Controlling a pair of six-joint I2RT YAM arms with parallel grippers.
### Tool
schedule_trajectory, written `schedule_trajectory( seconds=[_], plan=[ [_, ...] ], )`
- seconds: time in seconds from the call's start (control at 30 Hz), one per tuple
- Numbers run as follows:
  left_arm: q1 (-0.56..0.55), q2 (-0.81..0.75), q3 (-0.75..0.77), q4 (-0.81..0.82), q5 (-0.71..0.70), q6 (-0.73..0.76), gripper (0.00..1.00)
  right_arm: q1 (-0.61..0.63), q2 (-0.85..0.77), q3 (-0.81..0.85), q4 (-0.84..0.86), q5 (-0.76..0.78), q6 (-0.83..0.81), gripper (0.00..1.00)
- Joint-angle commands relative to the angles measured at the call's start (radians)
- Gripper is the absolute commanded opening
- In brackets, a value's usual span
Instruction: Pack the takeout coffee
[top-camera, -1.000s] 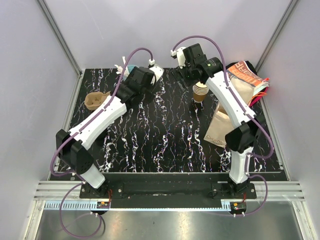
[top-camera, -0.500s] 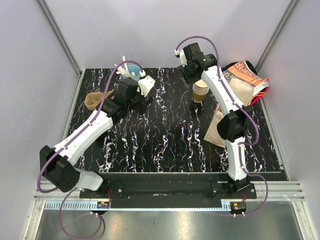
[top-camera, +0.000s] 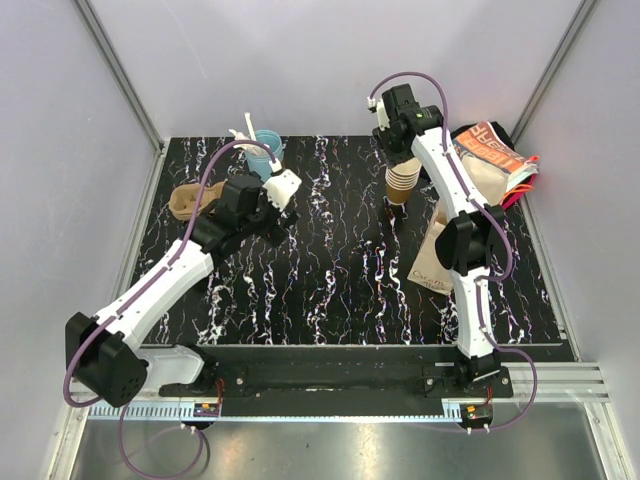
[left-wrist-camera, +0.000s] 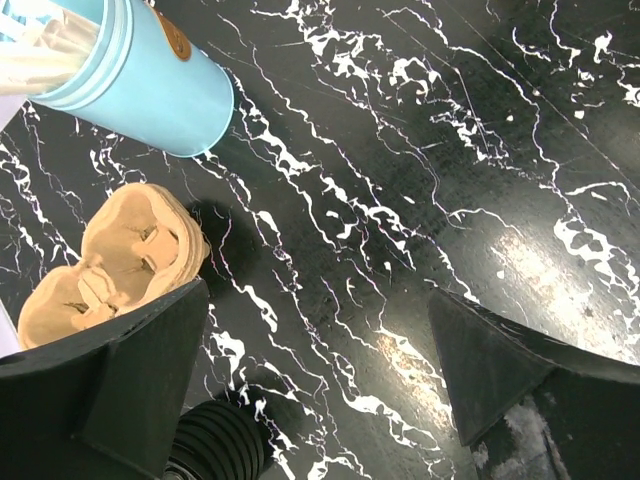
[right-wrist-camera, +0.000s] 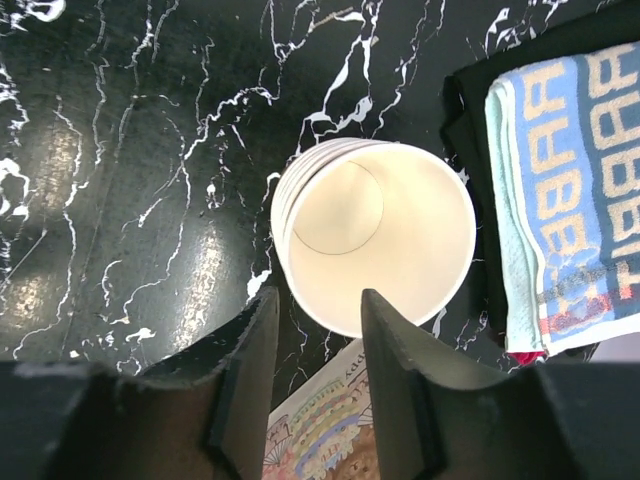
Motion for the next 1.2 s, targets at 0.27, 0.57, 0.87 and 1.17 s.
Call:
schedule_trajectory(
  seconds=[0.27, 0.57, 0.87, 1.17],
  plan=[
    [0.034, -0.075, -0.044, 0.067, 0.081, -0.007, 0.99, -0.006, 0.026, 0.037, -0.004, -0.043, -0.008, 0.38],
    [0.046, -0.071, -0.049, 0.066, 0.103, -0.019, 0.99, -0.005, 0.04, 0.021, -0.009, -0.056, -0.011, 0.38],
    [0.053, -0.069, -0.052, 0.062, 0.116, -0.025, 0.99, -0.005, 0.052, 0.011, -0.013, -0.058, -0.02, 0.32],
    [0.057, -0.065, -0.055, 0.063, 0.129, -0.03, 0.99, -0.005, 0.023, 0.01, -0.006, -0.052, -0.02, 0.24]
  ],
)
